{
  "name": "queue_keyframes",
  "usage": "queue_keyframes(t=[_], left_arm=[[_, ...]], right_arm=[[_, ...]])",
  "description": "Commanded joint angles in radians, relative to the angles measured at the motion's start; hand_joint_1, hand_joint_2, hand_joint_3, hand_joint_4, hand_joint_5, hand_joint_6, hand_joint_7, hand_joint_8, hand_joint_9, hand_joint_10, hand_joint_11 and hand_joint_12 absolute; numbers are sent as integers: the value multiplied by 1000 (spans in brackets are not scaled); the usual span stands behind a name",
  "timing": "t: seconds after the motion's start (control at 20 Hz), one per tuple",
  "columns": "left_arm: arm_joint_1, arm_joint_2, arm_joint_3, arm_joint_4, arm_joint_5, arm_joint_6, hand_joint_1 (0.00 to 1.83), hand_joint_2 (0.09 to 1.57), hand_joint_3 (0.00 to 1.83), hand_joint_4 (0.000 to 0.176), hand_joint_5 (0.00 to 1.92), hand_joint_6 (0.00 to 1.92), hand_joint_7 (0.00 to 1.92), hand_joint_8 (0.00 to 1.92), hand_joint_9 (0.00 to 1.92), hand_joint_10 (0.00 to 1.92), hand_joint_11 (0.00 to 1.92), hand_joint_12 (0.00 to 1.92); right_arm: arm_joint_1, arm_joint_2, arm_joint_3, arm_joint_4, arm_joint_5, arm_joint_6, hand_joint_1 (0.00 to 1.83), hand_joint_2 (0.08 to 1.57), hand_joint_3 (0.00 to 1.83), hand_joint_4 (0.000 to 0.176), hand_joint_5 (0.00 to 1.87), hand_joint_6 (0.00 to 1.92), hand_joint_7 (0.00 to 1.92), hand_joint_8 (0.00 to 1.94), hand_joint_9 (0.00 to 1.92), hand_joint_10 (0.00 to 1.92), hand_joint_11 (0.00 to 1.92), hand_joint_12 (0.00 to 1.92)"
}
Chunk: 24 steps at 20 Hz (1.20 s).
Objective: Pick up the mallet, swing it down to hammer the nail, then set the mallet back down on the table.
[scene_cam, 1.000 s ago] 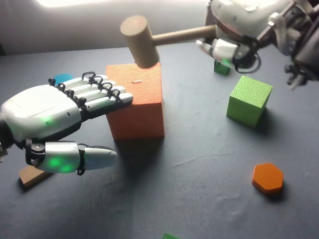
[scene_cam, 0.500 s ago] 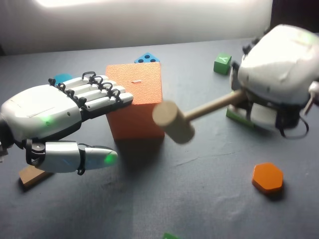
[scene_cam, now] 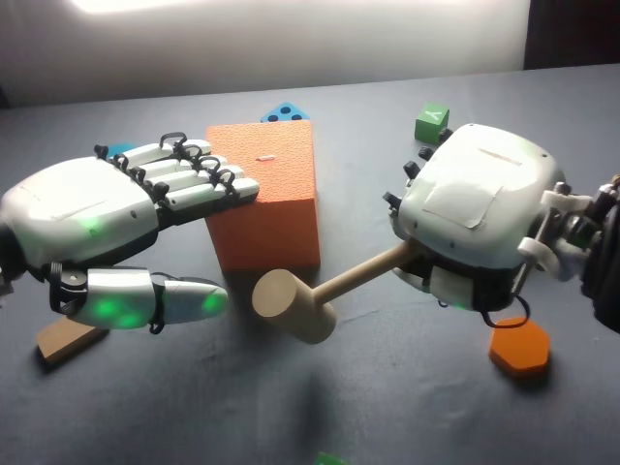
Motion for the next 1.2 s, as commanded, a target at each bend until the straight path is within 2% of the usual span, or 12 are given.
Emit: queue_keyframes(t=[0.0,0.3,0.4,0.5,0.6,0.65,0.7,0.75,0.8,0.95,1.0,1.15], left_arm=[[-17,17,4,-26,-96,-9,0,1243,0,0,127,2,164,3,129,4,0,145],[-114,54,26,89,-52,-89,0,1242,0,0,127,0,164,0,131,1,0,164],[-146,70,25,120,-50,-113,0,1244,1,0,113,3,150,4,121,3,0,134],[-172,83,22,166,-34,-148,0,1244,0,0,119,3,152,2,119,0,0,150],[-219,119,-3,232,-17,-185,0,1246,0,0,101,0,139,1,103,0,0,119],[-221,122,-6,236,-16,-187,0,1246,0,0,101,0,139,1,103,0,0,119],[-224,127,-12,238,-16,-188,0,1241,0,0,103,0,146,1,118,2,0,149],[-225,134,-20,238,-17,-189,0,1241,0,0,103,0,146,1,118,2,0,149],[-225,139,-29,238,-21,-191,0,1236,0,0,105,1,139,0,107,0,0,142],[-222,148,-53,239,-20,-192,0,1240,1,0,100,2,137,3,107,3,0,127],[-220,148,-57,239,-20,-192,0,1238,0,0,99,1,139,3,111,4,0,127],[-213,147,-65,239,-14,-192,0,1240,0,0,100,4,140,4,111,3,2,101]], right_arm=[[-2,-7,5,-24,116,-9,491,1552,2,0,1102,1921,1417,1941,1539,1921,1681,1921],[-37,-82,33,-24,111,-42,279,1477,0,0,1061,1921,1312,1941,1432,1921,1571,1921],[-43,-93,37,-24,111,-49,339,1342,0,0,999,1921,1164,1941,1283,1921,1408,1921],[-46,-98,40,-24,111,-58,326,1299,0,0,920,1921,1065,1941,1179,1921,1259,1921],[-55,-107,51,-24,94,-73,330,1277,0,0,756,1921,855,1941,874,1921,874,1921],[-56,-108,52,-24,94,-76,330,1277,0,0,756,1921,855,1941,874,1921,874,1921],[-57,-110,53,-24,94,-81,368,1267,0,0,639,1472,687,1692,642,1765,544,1891],[-58,-113,55,-24,95,-86,368,1267,0,0,639,1472,687,1692,642,1765,544,1891],[-59,-114,55,-24,95,-86,193,1326,1,0,719,979,734,1233,635,1383,491,1569],[-62,-114,55,-24,95,-86,164,1299,0,0,877,485,876,815,752,983,529,1275],[-64,-114,55,-24,95,-86,134,1297,0,0,946,295,978,517,850,677,547,1138],[-74,-112,55,-24,101,-86,149,1273,0,0,1025,38,1099,50,1032,117,677,777]])
